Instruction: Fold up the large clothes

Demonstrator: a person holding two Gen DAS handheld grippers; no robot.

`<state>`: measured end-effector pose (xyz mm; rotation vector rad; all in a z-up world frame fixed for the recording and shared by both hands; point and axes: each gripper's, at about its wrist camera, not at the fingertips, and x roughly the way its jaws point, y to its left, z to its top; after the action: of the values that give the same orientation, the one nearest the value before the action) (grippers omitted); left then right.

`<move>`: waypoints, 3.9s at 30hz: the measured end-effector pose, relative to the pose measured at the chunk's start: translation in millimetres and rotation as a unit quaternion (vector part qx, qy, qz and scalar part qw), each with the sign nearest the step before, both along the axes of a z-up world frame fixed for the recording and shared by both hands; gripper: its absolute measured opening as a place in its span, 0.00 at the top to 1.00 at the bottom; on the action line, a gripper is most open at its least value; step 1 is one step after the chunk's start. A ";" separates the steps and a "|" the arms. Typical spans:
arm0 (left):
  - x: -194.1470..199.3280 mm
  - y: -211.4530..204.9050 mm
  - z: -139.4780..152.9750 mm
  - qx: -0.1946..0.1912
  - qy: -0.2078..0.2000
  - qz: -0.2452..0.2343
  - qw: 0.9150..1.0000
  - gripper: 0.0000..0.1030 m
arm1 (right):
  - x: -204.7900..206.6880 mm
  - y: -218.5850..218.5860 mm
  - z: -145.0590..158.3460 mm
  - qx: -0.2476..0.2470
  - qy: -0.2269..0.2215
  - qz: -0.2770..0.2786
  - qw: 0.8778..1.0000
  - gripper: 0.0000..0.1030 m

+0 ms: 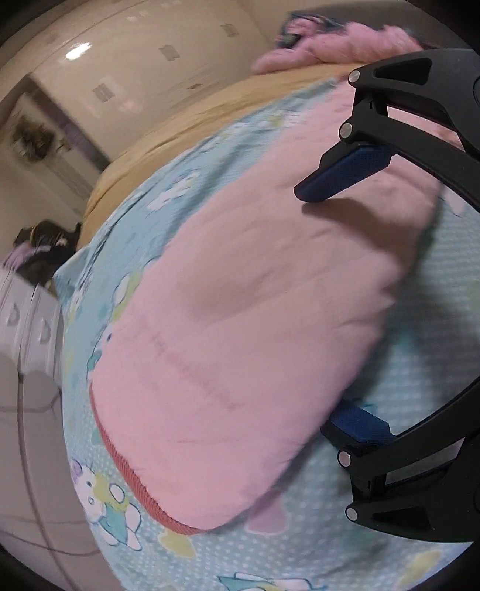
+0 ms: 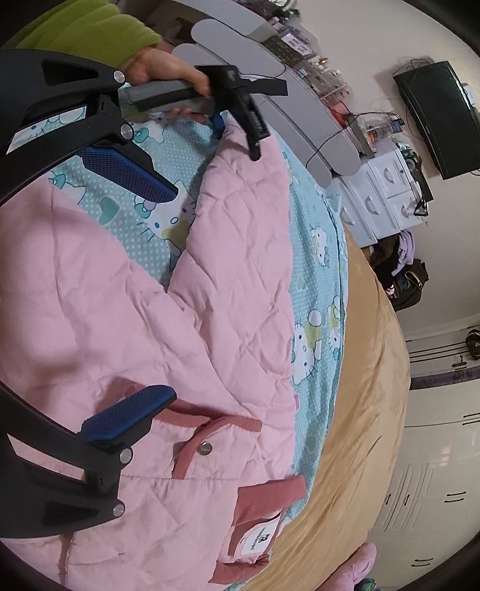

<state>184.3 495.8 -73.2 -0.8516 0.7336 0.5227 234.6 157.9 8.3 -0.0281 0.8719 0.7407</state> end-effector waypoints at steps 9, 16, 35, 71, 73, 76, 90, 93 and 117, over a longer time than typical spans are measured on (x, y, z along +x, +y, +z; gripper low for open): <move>-15.5 -18.3 69.9 0.068 -0.062 0.018 0.996 0.80 | 6.7 -49.2 3.9 0.017 0.002 -0.033 0.999 0.04; -24.5 -82.8 158.4 0.147 -0.135 -0.029 0.979 0.86 | 9.3 -99.5 10.0 0.038 0.005 -0.072 0.997 0.04; 2.0 -263.9 257.2 0.219 -0.218 -0.173 0.935 0.90 | -6.4 -239.0 22.0 0.118 0.001 -0.156 0.981 0.04; 62.4 -567.6 55.0 0.320 -0.052 -0.524 0.788 0.89 | -9.8 -434.2 -36.2 0.161 0.055 -0.336 0.927 0.04; 56.5 -581.2 41.6 0.361 -0.039 -0.539 0.760 0.87 | -8.8 -434.8 -37.7 0.170 0.064 -0.335 0.925 0.04; 50.5 -598.4 25.2 0.412 -0.013 -0.555 0.723 0.84 | -5.5 -433.2 -41.3 0.193 0.082 -0.327 0.922 0.04; 14.0 -593.9 29.7 0.371 -0.011 -0.600 0.709 0.14 | 15.1 -398.4 -46.6 0.295 0.172 -0.262 0.903 0.04; 13.1 -566.7 53.1 0.321 -0.035 -0.582 0.746 0.10 | 17.8 -390.8 -55.0 0.287 0.189 -0.261 0.902 0.04; 88.0 -307.4 126.6 0.153 -0.043 -0.256 0.954 0.09 | 61.1 -348.1 74.0 0.136 -0.080 -0.181 0.971 0.91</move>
<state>272.3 188.4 53.4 -0.3685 0.7357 0.1239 295.7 -190.2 82.3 0.3052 0.5937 0.5011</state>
